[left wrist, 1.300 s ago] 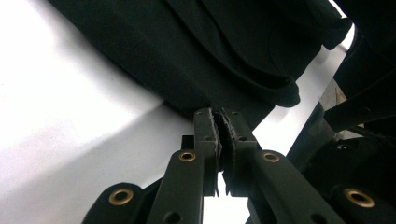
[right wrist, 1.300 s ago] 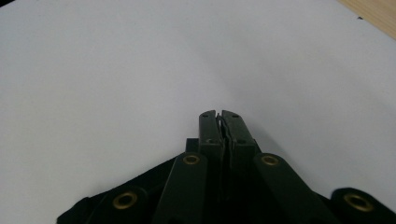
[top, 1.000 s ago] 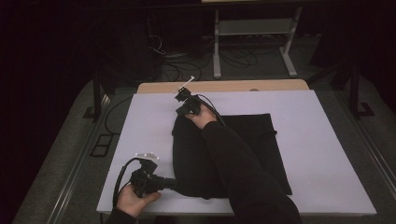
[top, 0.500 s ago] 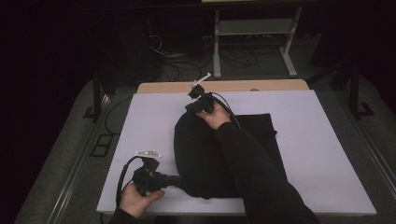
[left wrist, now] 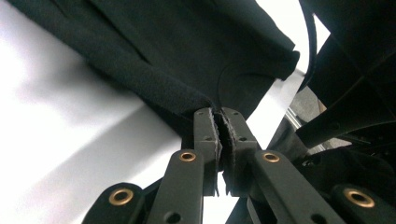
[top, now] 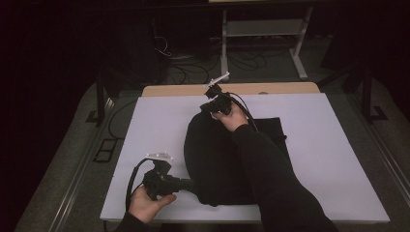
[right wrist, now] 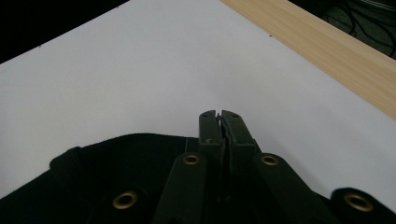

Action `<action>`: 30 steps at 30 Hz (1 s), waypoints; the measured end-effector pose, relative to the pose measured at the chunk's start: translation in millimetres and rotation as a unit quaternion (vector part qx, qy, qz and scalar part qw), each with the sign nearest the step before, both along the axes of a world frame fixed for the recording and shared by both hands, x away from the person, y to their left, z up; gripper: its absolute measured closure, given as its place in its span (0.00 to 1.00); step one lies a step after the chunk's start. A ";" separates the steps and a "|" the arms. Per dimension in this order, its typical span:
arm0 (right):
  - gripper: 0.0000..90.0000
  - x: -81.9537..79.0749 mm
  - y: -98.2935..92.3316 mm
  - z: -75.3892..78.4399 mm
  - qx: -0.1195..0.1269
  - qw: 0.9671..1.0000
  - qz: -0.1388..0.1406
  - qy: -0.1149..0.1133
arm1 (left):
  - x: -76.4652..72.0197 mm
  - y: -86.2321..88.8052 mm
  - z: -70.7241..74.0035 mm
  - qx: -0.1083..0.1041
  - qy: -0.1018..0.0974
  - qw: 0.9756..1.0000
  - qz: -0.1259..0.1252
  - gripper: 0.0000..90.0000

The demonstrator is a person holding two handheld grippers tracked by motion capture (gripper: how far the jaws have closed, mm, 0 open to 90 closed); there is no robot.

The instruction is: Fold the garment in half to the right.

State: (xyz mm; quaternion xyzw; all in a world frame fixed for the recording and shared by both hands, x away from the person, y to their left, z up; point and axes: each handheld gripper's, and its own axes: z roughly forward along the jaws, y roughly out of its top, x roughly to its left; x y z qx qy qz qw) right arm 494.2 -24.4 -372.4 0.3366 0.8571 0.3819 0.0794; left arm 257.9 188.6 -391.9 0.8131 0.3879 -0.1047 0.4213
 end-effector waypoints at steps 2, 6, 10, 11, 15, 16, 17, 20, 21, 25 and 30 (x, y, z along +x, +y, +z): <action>0.96 -1.3 -2.8 2.4 -0.002 1.000 0.000 -0.001 | 1.3 -1.3 4.9 -0.007 -0.004 1.000 -0.001 0.94; 0.96 -2.6 -10.1 6.9 -0.004 1.000 0.000 -0.002 | 4.0 -5.2 12.8 -0.016 -0.013 1.000 -0.002 0.94; 0.96 -4.1 -20.1 10.5 -0.002 1.000 -0.006 -0.005 | 6.4 -10.1 19.1 -0.021 -0.020 1.000 -0.005 0.94; 0.96 -4.4 -23.0 11.2 -0.001 1.000 -0.008 -0.006 | 7.1 -11.5 20.5 -0.023 -0.022 0.999 -0.008 0.94; 0.96 -5.2 -34.9 12.9 0.000 1.000 -0.016 -0.007 | 8.9 -19.1 27.0 -0.032 -0.025 0.999 -0.014 0.94; 0.96 -5.3 -37.7 13.1 0.001 1.000 -0.018 -0.007 | 9.6 -21.6 28.4 -0.033 -0.027 0.999 -0.016 0.94; 0.96 -5.3 -40.4 12.9 0.002 1.000 -0.022 -0.008 | 10.2 -24.1 30.0 -0.033 -0.028 0.999 -0.018 0.94; 0.96 -5.8 -47.5 12.0 0.002 1.000 -0.028 -0.006 | 12.0 -32.6 33.0 -0.037 -0.030 0.998 -0.027 0.94; 0.96 -5.9 -49.7 11.5 0.001 1.000 -0.030 -0.007 | 12.6 -35.5 33.8 -0.038 -0.030 0.998 -0.029 0.94; 0.96 -6.1 -57.4 10.9 0.004 0.999 -0.036 -0.006 | 14.2 -47.1 35.8 -0.042 -0.032 0.998 -0.039 0.94; 0.96 -7.7 -65.1 10.5 0.004 0.999 -0.037 -0.009 | 16.6 -57.5 36.1 -0.044 -0.032 0.997 -0.049 0.94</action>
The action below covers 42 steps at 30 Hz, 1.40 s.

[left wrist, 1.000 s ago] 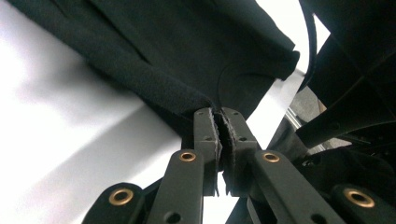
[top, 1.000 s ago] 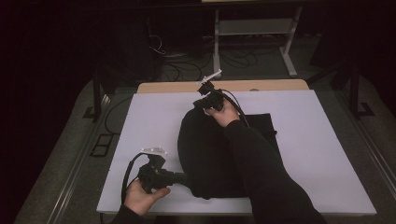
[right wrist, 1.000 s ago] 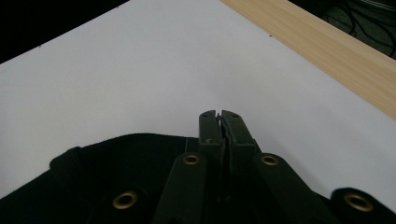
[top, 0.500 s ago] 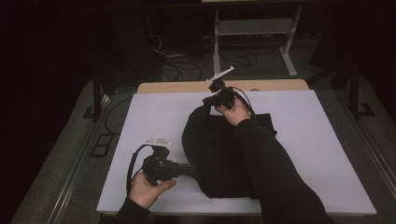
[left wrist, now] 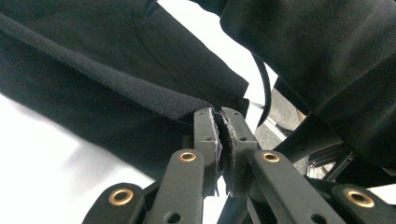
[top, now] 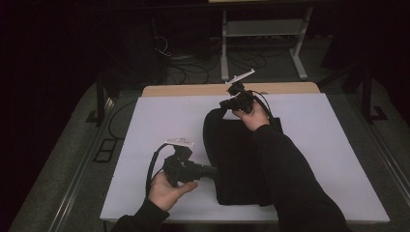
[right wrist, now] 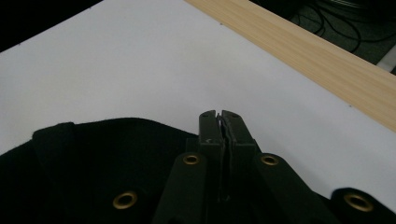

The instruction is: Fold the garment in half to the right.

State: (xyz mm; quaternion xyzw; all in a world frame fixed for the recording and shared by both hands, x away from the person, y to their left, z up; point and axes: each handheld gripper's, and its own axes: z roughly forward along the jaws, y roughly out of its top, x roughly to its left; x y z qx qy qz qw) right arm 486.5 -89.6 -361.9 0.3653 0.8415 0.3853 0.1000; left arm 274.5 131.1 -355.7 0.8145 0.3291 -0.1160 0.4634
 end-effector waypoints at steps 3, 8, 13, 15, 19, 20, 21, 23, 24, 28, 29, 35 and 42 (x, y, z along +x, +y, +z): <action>0.96 -1.1 -5.8 0.2 0.001 1.000 -0.004 0.000 | 1.4 -5.1 -0.7 -0.004 0.001 1.000 -0.005 0.94; 0.96 -1.6 -14.8 -2.1 0.004 1.000 -0.012 0.001 | 3.8 -16.6 -1.1 -0.009 0.007 1.000 -0.013 0.94; 0.96 -2.8 -22.6 -5.3 0.004 1.000 -0.017 0.002 | 6.1 -28.8 -1.2 -0.011 0.008 1.000 -0.021 0.94; 0.96 -3.3 -25.6 -5.9 0.004 1.000 -0.019 0.005 | 7.1 -33.0 -1.7 -0.011 0.011 1.000 -0.027 0.94; 0.96 -3.9 -31.5 -5.9 0.006 1.000 -0.025 0.006 | 10.4 -37.3 -4.5 -0.032 0.026 0.999 -0.032 0.94; 0.96 -4.0 -33.1 -5.6 0.006 1.000 -0.025 0.005 | 10.9 -37.9 -4.8 -0.032 0.026 0.999 -0.032 0.94; 0.96 -4.4 -34.0 -5.5 0.006 1.000 -0.026 0.005 | 11.5 -38.7 -5.5 -0.031 0.027 0.999 -0.033 0.94; 0.96 -5.2 -36.9 -5.7 0.006 1.000 -0.027 0.004 | 12.0 -41.6 -6.8 -0.032 0.028 0.999 -0.034 0.94; 0.96 -5.3 -38.4 -6.5 0.007 1.000 -0.027 0.002 | 12.0 -43.4 -7.4 -0.031 0.029 0.998 -0.034 0.94; 0.96 -5.5 -44.2 -8.9 0.008 0.999 -0.031 0.003 | 12.1 -50.8 -10.0 -0.031 0.032 0.998 -0.038 0.94; 0.95 -5.7 -45.5 -9.0 0.009 0.999 -0.033 0.004 | 12.8 -52.1 -10.8 -0.027 0.030 0.998 -0.045 0.94; 0.96 -4.1 -53.3 -11.0 0.013 0.999 -0.036 0.003 | 13.2 -67.6 -15.7 -0.023 0.039 0.997 -0.056 0.94; 0.95 -2.5 -66.7 -10.6 0.020 0.999 -0.046 0.003 | 13.4 -86.0 -17.5 -0.023 0.042 0.996 -0.070 0.94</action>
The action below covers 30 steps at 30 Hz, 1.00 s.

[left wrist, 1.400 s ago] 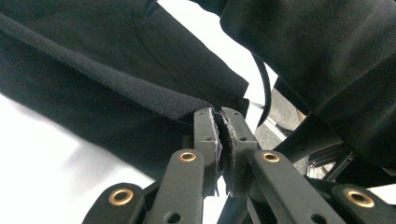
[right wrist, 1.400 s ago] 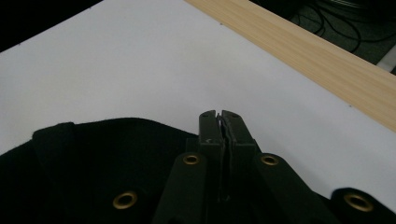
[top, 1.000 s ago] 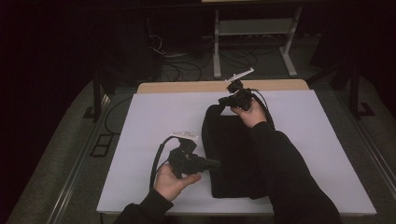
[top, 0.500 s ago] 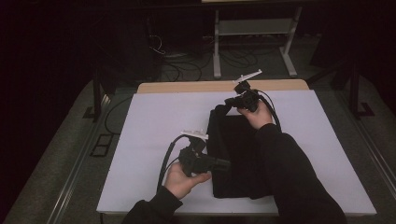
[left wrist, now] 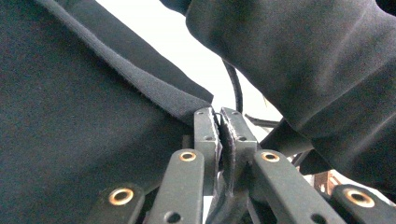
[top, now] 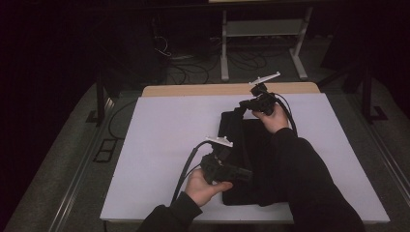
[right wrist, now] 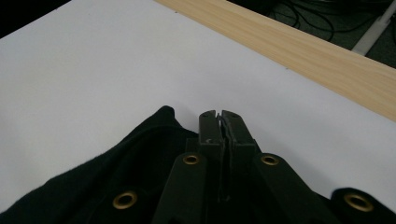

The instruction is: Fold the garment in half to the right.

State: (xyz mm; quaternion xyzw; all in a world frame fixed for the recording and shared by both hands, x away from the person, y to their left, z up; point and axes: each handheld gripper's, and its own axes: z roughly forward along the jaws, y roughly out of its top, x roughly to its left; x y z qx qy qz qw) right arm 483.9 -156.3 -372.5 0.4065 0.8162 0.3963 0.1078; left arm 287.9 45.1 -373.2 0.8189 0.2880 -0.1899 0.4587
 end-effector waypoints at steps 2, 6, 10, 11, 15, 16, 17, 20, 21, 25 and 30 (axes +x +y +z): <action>0.95 -0.4 -4.6 -0.2 0.000 1.000 -0.004 -0.002 | -0.1 -5.2 -0.3 -0.001 0.001 1.000 -0.004 0.94; 0.95 -0.2 -14.2 -0.9 0.001 1.000 -0.010 -0.003 | 0.5 -15.1 -2.3 0.000 0.002 1.000 -0.013 0.94; 0.95 0.1 -22.5 -1.5 0.004 1.000 -0.017 -0.002 | 1.3 -25.7 -4.0 -0.001 0.006 1.000 -0.018 0.94; 0.95 -0.1 -24.2 -1.6 0.005 1.000 -0.019 -0.002 | 1.7 -28.4 -4.3 0.000 0.007 1.000 -0.019 0.94; 0.95 -0.5 -31.7 -3.2 0.004 1.000 -0.024 0.000 | 4.2 -38.8 -5.3 0.002 0.006 1.000 -0.025 0.94; 0.95 -0.5 -33.7 -3.7 0.003 1.000 -0.024 -0.001 | 4.9 -41.2 -5.3 0.002 0.006 1.000 -0.027 0.94; 0.95 -0.6 -35.8 -3.9 0.003 1.000 -0.026 -0.001 | 5.5 -43.7 -5.3 0.002 0.006 1.000 -0.029 0.94; 0.95 -1.2 -42.2 -4.5 0.005 1.000 -0.030 -0.001 | 6.9 -51.1 -6.4 0.000 0.007 0.999 -0.032 0.94; 0.95 -1.7 -44.4 -4.6 0.006 0.999 -0.032 0.000 | 7.0 -53.9 -7.4 0.000 0.007 0.999 -0.034 0.94; 0.95 -3.2 -53.5 -6.1 0.005 0.999 -0.037 0.001 | 7.1 -63.0 -11.4 0.006 0.001 0.999 -0.042 0.94; 0.95 -4.0 -63.2 -10.2 0.007 0.999 -0.042 0.005 | 6.1 -74.9 -18.3 0.016 0.005 0.999 -0.050 0.94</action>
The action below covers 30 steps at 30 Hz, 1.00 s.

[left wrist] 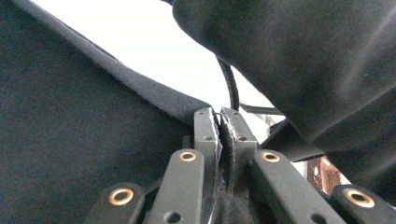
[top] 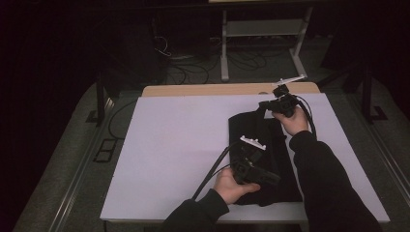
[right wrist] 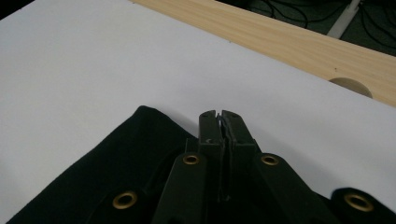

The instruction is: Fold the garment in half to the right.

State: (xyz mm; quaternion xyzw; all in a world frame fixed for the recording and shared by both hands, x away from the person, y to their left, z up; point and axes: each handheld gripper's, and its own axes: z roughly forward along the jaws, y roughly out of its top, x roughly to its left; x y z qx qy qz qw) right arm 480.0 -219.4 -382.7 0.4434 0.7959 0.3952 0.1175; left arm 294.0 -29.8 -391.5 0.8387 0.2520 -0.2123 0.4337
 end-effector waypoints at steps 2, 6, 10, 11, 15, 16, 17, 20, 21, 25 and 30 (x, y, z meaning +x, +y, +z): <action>0.95 -0.1 -2.3 -1.2 0.002 1.000 0.000 0.002 | 1.0 -3.8 -3.0 0.003 -0.001 1.000 -0.003 0.94; 0.95 0.9 -5.0 -2.6 0.003 1.000 -0.001 0.001 | 0.8 -12.8 -8.4 0.014 -0.003 1.000 -0.002 0.94; 0.95 1.2 -5.7 -3.5 0.004 1.000 -0.003 0.001 | 0.2 -22.6 -11.9 0.019 -0.006 1.000 -0.008 0.94; 0.95 1.3 -6.0 -3.7 0.005 1.000 -0.003 0.000 | 0.3 -24.6 -12.6 0.020 -0.006 1.000 -0.008 0.94; 0.95 1.5 -8.4 -3.9 0.003 1.000 -0.002 -0.004 | 1.1 -30.7 -16.6 0.020 -0.004 1.000 -0.007 0.94; 0.95 1.6 -9.2 -4.2 0.004 1.000 -0.005 -0.005 | 1.7 -31.7 -17.7 0.021 -0.005 1.000 -0.009 0.94; 0.95 1.9 -10.4 -4.7 0.004 1.000 -0.005 -0.005 | 2.2 -32.9 -18.7 0.022 -0.006 1.000 -0.011 0.94; 0.95 2.8 -14.2 -7.6 0.007 1.000 -0.009 -0.004 | 3.3 -36.7 -21.6 0.025 -0.004 1.000 -0.012 0.94; 0.95 3.2 -15.7 -9.0 0.008 1.000 -0.010 -0.004 | 4.1 -38.0 -22.9 0.025 -0.005 1.000 -0.013 0.94; 0.95 4.4 -21.7 -14.8 0.014 1.000 -0.018 0.003 | 6.5 -43.1 -26.9 0.027 -0.001 1.000 -0.010 0.94; 0.95 6.1 -30.0 -21.7 0.021 0.999 -0.031 0.013 | 6.7 -48.8 -29.8 0.030 0.001 0.999 -0.009 0.94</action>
